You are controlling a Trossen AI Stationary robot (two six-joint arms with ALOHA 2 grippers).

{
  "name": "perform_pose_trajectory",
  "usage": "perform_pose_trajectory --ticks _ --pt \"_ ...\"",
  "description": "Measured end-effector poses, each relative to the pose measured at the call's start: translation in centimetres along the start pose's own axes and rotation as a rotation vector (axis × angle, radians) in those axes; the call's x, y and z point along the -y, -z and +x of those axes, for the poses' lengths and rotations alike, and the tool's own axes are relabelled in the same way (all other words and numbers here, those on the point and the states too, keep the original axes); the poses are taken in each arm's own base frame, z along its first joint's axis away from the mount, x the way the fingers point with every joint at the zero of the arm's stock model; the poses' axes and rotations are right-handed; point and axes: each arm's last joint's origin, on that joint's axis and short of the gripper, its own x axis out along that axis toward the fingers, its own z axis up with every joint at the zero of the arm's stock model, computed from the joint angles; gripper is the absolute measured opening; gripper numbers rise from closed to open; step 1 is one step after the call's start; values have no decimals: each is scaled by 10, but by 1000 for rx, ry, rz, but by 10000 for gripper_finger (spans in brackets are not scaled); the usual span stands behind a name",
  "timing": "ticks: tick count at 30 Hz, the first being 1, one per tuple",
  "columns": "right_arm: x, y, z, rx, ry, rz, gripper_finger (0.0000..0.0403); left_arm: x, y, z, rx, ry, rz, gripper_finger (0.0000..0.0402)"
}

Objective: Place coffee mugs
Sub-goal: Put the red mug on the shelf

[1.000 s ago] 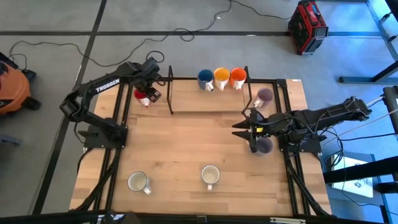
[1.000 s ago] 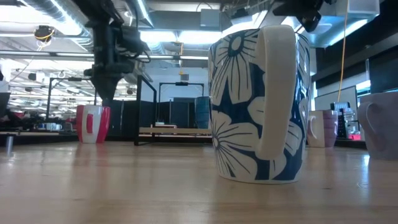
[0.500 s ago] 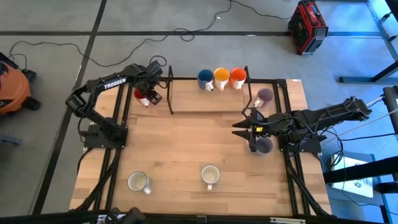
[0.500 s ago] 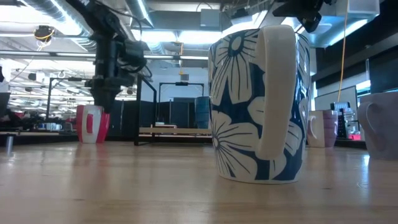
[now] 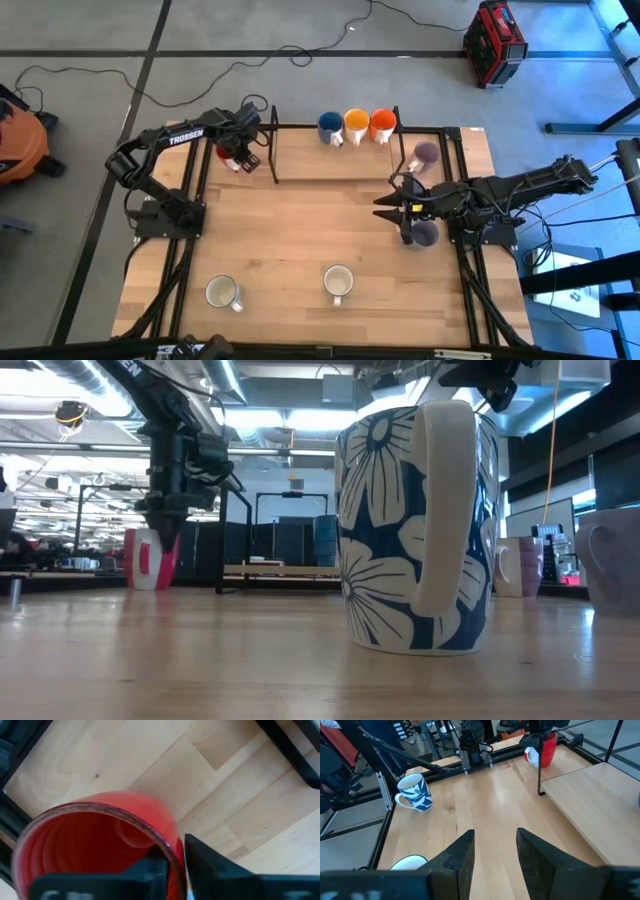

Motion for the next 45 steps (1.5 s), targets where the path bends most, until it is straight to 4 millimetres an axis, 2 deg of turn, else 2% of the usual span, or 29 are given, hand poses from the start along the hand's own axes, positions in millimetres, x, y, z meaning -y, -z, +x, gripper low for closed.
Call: perform_pose_trajectory --ticks 3,9,13,23,31,36,40,45 --pt "0 0 0 0 1 0 133 0 -1 0 9 1 4 14" --pt "0 0 0 0 1 0 133 0 0 -1 -5 -4 14 17" --pt "0 0 0 -1 -2 -1 133 2 -3 -15 5 -24 29 14" --pt "0 0 0 -4 -8 -11 133 3 -11 -92 166 -84 26 14" --pt "0 1 0 -8 -7 -13 133 12 -22 -176 403 -99 49 14" --pt "0 1 0 -10 -6 -13 133 21 -22 -220 563 -69 73 14" --pt "0 1 0 -10 -6 -14 133 32 -27 -241 651 -39 103 14" --pt "0 1 0 -10 -6 -14 133 57 -49 -249 679 2 166 14"
